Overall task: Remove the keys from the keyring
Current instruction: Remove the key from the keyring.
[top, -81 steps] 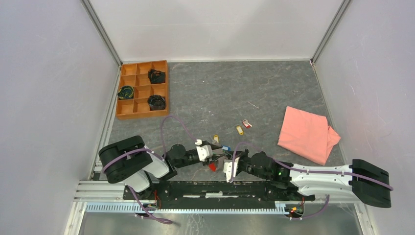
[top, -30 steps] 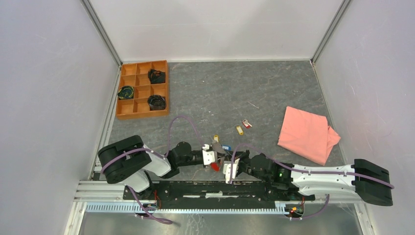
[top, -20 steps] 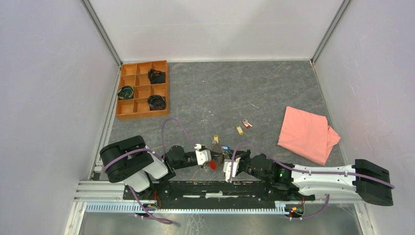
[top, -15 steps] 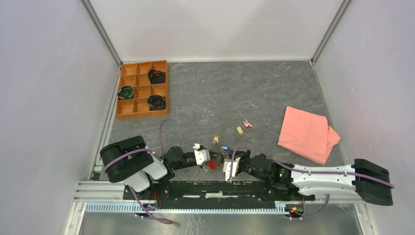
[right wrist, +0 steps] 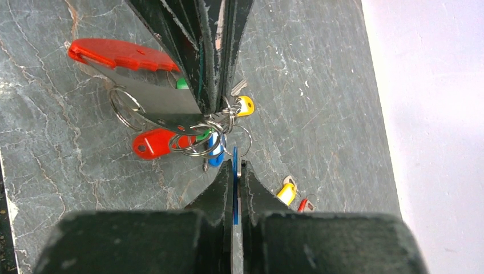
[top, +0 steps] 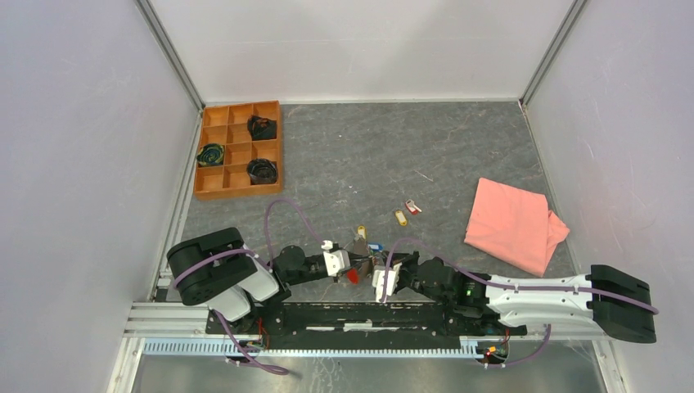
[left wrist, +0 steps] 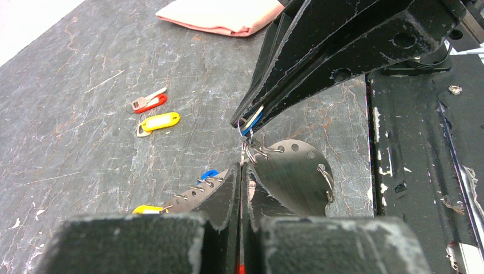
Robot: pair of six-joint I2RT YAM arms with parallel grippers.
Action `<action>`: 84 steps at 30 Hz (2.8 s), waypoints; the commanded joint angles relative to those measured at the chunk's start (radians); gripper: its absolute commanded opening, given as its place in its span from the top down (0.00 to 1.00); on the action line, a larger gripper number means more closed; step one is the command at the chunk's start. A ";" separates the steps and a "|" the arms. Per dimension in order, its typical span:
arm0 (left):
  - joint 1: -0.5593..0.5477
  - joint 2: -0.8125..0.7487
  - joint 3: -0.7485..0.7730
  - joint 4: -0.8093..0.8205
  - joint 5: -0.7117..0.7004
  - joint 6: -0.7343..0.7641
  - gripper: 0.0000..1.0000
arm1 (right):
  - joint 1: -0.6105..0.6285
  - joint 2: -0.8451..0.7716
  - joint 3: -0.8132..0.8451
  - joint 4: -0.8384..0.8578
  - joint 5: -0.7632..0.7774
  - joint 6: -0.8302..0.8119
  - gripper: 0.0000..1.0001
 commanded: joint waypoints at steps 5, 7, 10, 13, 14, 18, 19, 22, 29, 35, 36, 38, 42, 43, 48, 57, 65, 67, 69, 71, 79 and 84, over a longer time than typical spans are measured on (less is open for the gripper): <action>-0.002 -0.031 0.024 0.041 0.013 0.009 0.81 | 0.018 -0.037 0.048 0.055 0.015 -0.028 1.00; -0.002 -0.034 0.030 0.028 0.012 0.016 0.79 | 0.024 -0.027 0.049 0.073 0.010 -0.045 1.00; -0.001 -0.040 0.035 0.016 0.021 0.020 0.77 | 0.027 -0.007 0.055 0.089 0.006 -0.064 1.00; -0.002 -0.042 0.038 0.002 0.023 0.023 0.76 | 0.030 0.008 0.063 0.097 0.006 -0.075 1.00; -0.002 -0.042 0.039 0.000 0.025 0.026 0.76 | 0.030 0.010 0.066 0.098 0.005 -0.078 1.00; -0.002 -0.039 0.043 -0.014 0.048 0.024 0.69 | 0.034 0.013 0.071 0.100 0.007 -0.083 1.00; -0.002 -0.039 0.045 -0.018 0.049 0.019 0.68 | 0.033 0.014 0.074 0.097 0.010 -0.083 1.00; -0.001 -0.036 0.049 -0.029 0.045 0.017 0.65 | 0.036 0.017 0.079 0.095 0.012 -0.081 1.00; -0.001 -0.018 0.072 -0.038 0.034 0.012 0.68 | 0.043 0.024 0.085 0.092 0.013 -0.083 1.00; -0.002 -0.006 0.080 -0.048 0.032 0.008 0.73 | 0.047 0.015 0.083 0.089 0.018 -0.083 1.00; -0.001 -0.003 0.079 -0.046 0.030 0.008 0.73 | 0.048 0.014 0.082 0.088 0.018 -0.083 1.00; -0.002 0.000 0.077 -0.041 0.029 0.005 0.73 | 0.049 0.010 0.080 0.089 0.019 -0.081 1.00; -0.002 0.013 0.077 -0.042 0.026 0.001 0.74 | 0.050 0.012 0.078 0.092 0.021 -0.081 1.00; -0.002 0.015 0.077 -0.042 0.021 0.001 0.74 | 0.051 0.010 0.079 0.094 0.021 -0.081 1.00; -0.002 0.033 0.075 -0.023 0.002 0.003 0.79 | 0.054 0.009 0.075 0.094 0.024 -0.080 1.00; -0.002 0.051 0.063 0.021 -0.022 0.003 0.98 | 0.053 -0.001 0.064 0.092 0.035 -0.079 1.00; -0.002 0.024 0.039 0.063 -0.054 -0.011 0.98 | 0.054 -0.020 0.041 0.082 0.063 -0.058 1.00; -0.001 0.008 0.033 0.068 -0.052 -0.015 0.98 | 0.054 -0.026 0.032 0.080 0.069 -0.050 1.00; -0.001 -0.007 0.030 0.065 -0.043 -0.016 0.98 | 0.053 -0.030 0.025 0.079 0.074 -0.041 1.00; -0.002 -0.020 0.025 0.065 -0.041 -0.016 0.98 | 0.053 -0.031 0.019 0.078 0.079 -0.036 1.00; -0.001 -0.075 0.007 0.066 -0.045 -0.015 0.98 | 0.052 -0.046 -0.005 0.085 0.105 -0.016 1.00; -0.002 -0.091 0.003 0.065 -0.038 -0.016 0.98 | 0.053 -0.042 -0.017 0.092 0.110 -0.007 1.00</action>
